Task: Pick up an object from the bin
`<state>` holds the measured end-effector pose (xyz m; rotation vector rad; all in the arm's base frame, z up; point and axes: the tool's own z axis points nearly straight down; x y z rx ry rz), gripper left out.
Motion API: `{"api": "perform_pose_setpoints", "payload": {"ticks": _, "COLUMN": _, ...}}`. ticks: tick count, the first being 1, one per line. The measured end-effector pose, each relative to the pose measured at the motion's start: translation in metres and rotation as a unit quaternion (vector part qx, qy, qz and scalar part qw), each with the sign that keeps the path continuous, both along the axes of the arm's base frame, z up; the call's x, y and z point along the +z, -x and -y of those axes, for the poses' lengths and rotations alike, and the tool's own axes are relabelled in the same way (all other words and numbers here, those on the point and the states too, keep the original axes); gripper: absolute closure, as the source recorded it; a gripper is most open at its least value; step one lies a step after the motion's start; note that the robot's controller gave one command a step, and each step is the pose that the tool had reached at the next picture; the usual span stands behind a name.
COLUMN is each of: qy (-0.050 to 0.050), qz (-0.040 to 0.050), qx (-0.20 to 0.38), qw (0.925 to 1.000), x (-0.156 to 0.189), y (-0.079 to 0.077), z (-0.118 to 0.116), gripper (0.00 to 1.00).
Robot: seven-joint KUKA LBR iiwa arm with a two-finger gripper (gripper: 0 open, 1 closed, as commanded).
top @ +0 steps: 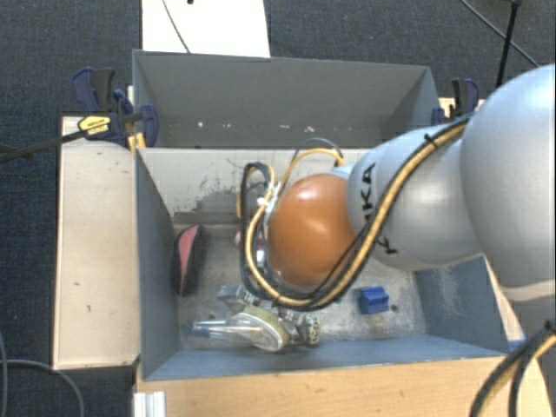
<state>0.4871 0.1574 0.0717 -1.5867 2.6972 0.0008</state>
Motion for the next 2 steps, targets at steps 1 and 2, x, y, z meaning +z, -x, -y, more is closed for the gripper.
{"api": "perform_pose_setpoints", "payload": {"ticks": 1, "qy": 0.000, "qz": 0.0004, "qx": -0.004, "qw": 1.0000, "x": 0.001, "y": -0.001, "z": 0.000, "gripper": 1.00}}
{"api": "perform_pose_setpoints", "payload": {"ticks": 2, "qy": 0.001, "qz": 0.0005, "qx": 0.018, "qw": 0.9998, "x": 0.118, "y": -0.026, "z": -0.008, "gripper": 1.00}}
